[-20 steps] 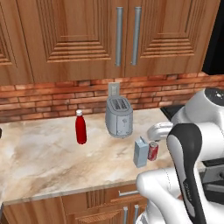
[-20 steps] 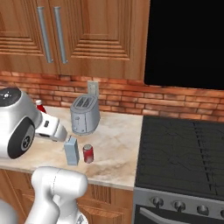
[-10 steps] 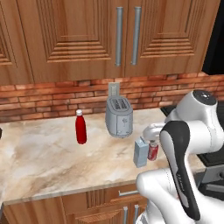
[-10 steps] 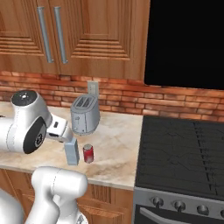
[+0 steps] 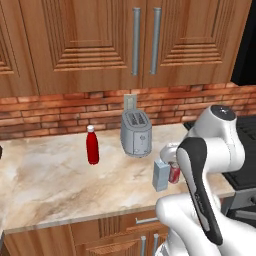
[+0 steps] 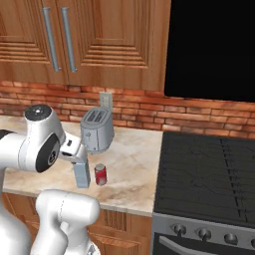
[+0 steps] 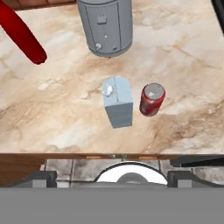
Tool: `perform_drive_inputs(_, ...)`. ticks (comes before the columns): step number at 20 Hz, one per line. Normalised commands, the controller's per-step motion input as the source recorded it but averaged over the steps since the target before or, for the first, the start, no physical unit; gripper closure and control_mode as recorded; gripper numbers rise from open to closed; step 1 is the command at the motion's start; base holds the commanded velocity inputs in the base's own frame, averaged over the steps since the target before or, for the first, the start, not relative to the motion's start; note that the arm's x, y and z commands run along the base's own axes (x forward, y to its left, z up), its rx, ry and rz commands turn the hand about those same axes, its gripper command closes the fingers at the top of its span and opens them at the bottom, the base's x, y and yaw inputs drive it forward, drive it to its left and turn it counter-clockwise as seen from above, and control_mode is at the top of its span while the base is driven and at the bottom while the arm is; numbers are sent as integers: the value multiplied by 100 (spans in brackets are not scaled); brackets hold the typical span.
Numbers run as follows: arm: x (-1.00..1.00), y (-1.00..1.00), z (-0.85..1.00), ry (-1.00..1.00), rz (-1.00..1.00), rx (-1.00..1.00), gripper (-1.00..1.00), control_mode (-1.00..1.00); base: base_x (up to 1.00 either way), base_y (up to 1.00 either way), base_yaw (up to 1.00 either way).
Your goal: Move the drinks to the dining counter.
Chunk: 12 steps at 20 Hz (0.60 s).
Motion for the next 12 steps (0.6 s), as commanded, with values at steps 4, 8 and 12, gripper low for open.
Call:
perform_drive_inputs(4, 10, 0, -16, 0, 0, -5, -100, -100, 0, 0, 0)
perform_drive_inputs(8, 8, 0, -16, 0, 0, -12, -100, -100, 0, 0, 0)
perform_drive_inputs(12, 12, 0, -13, 0, 0, -10, -100, -100, 0, 0, 0)
